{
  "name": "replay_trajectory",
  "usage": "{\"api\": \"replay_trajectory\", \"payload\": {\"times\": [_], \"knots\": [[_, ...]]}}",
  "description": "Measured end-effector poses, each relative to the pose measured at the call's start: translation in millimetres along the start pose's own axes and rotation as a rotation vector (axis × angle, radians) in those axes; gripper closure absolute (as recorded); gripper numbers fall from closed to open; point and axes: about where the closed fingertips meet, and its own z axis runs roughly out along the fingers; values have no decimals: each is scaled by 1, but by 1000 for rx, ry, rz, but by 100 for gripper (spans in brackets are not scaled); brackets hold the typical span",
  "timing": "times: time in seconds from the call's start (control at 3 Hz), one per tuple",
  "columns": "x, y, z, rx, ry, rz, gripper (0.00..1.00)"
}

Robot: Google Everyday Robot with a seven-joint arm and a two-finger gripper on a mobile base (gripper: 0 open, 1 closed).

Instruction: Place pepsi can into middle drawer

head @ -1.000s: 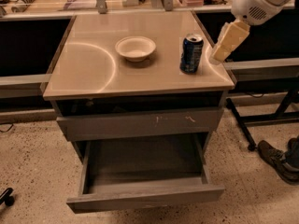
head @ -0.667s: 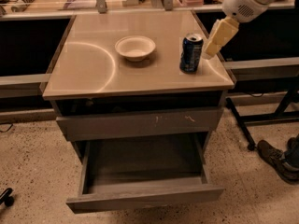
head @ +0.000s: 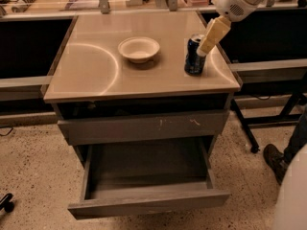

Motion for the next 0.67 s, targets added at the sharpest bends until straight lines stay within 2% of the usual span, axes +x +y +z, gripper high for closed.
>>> {"api": "replay_trajectory", "payload": {"times": [0.67], "knots": [[0, -4, 39, -66, 21, 3, 0]]}}
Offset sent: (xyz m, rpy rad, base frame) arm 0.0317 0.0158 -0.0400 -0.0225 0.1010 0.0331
